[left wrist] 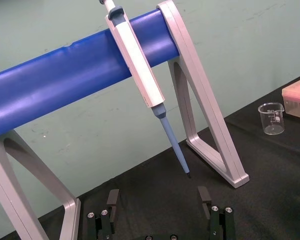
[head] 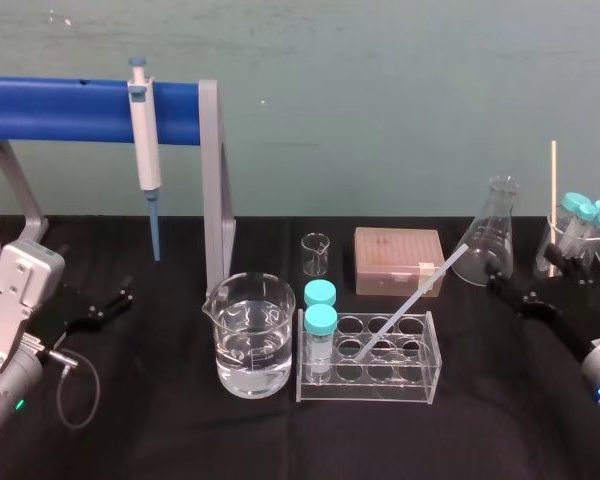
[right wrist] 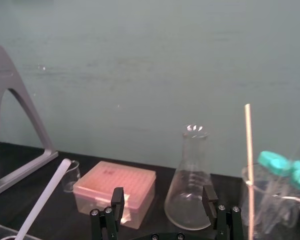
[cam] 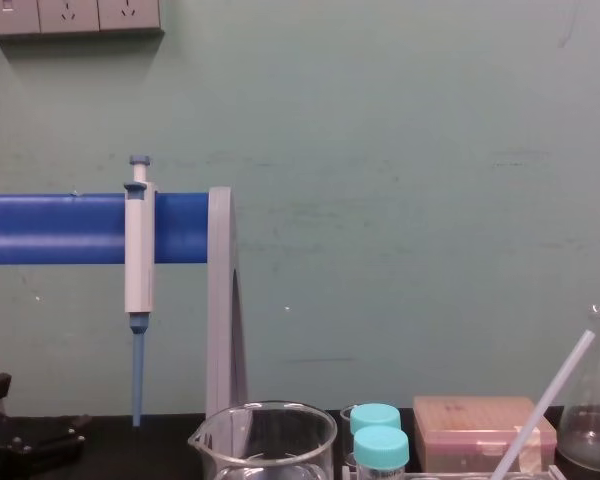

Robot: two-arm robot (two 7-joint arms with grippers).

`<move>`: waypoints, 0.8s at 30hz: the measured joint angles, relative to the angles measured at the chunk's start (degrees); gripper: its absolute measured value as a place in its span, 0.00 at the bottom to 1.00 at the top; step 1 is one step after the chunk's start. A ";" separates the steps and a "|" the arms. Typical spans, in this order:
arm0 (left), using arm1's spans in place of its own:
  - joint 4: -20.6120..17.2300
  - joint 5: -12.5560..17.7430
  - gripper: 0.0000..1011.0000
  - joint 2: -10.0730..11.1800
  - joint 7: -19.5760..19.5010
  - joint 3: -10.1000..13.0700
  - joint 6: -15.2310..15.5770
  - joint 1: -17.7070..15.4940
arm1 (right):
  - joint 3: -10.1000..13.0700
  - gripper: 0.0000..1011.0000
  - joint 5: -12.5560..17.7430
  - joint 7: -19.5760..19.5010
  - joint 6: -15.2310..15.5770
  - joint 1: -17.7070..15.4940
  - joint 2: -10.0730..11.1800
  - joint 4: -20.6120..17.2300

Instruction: Pick up the stirring rod with one hand, then place it down.

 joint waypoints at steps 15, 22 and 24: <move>0.00 0.00 0.99 0.00 0.00 0.00 0.00 0.00 | -0.63 0.99 -0.95 0.69 0.89 1.07 -0.98 1.33; 0.00 0.00 0.99 0.00 0.00 0.00 0.00 0.00 | -0.56 0.99 -0.88 0.67 0.79 0.96 -0.89 1.20; 0.00 0.00 0.99 0.00 0.00 0.00 0.00 0.00 | -0.55 0.99 -0.84 0.66 0.75 0.93 -0.88 1.17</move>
